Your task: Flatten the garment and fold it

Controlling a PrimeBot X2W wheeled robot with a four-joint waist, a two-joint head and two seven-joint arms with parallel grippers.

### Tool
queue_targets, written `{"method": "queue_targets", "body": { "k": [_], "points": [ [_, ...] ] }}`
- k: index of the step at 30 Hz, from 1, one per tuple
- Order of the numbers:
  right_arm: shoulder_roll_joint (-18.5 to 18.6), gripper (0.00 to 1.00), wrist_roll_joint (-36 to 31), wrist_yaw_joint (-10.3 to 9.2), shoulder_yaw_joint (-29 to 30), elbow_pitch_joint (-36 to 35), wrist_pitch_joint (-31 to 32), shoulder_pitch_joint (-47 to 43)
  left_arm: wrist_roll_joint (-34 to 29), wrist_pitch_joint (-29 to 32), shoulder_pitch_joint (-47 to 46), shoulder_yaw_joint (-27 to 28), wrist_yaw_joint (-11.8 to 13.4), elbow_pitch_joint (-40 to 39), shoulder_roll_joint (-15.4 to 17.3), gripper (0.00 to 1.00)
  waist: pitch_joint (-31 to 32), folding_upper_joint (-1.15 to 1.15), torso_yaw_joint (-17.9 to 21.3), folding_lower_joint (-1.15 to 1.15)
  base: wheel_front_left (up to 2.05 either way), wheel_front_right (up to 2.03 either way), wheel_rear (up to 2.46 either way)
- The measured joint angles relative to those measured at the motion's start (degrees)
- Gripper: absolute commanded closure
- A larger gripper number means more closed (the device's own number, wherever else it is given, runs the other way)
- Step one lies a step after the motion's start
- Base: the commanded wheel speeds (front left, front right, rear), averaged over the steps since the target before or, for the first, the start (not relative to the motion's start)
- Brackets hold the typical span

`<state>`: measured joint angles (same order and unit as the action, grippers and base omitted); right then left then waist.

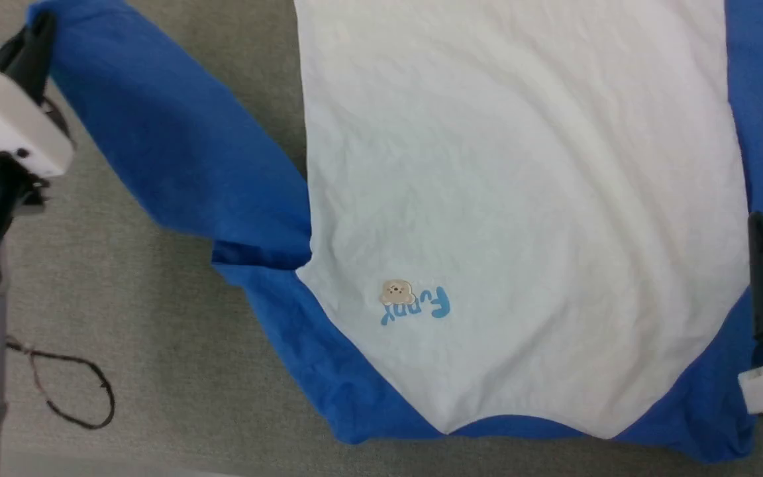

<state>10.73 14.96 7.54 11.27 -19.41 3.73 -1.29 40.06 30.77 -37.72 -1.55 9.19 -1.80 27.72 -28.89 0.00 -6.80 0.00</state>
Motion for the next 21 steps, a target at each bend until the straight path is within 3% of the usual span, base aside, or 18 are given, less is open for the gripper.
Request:
{"method": "queue_targets", "body": {
  "k": [8, 12, 21],
  "points": [
    [-3.6, 0.0, -1.33, 0.0, -0.32, 1.32, -0.83, -2.24, 2.94, -0.07, 7.8, 7.48, 0.13, -4.03, 4.1, 1.0, 6.84, 0.0, -0.82, -0.01, 0.0, 0.0, 0.0],
    [-4.67, 0.0, -1.51, 0.0, 0.03, 1.59, -0.9, -3.81, 3.33, -0.11, 12.31, 11.14, 1.34, -5.88, 5.3, 1.0, 9.82, 0.0, -1.25, -0.01, 0.0, 0.0, 0.0],
    [-6.36, 0.0, -2.23, 0.0, -0.09, 1.63, -0.91, -4.35, 4.6, 0.0, 18.13, 14.12, 2.96, -8.78, 5.14, 1.0, 13.78, 0.0, -2.32, -0.01, 0.0, 0.0, 0.0]
  ]
}}
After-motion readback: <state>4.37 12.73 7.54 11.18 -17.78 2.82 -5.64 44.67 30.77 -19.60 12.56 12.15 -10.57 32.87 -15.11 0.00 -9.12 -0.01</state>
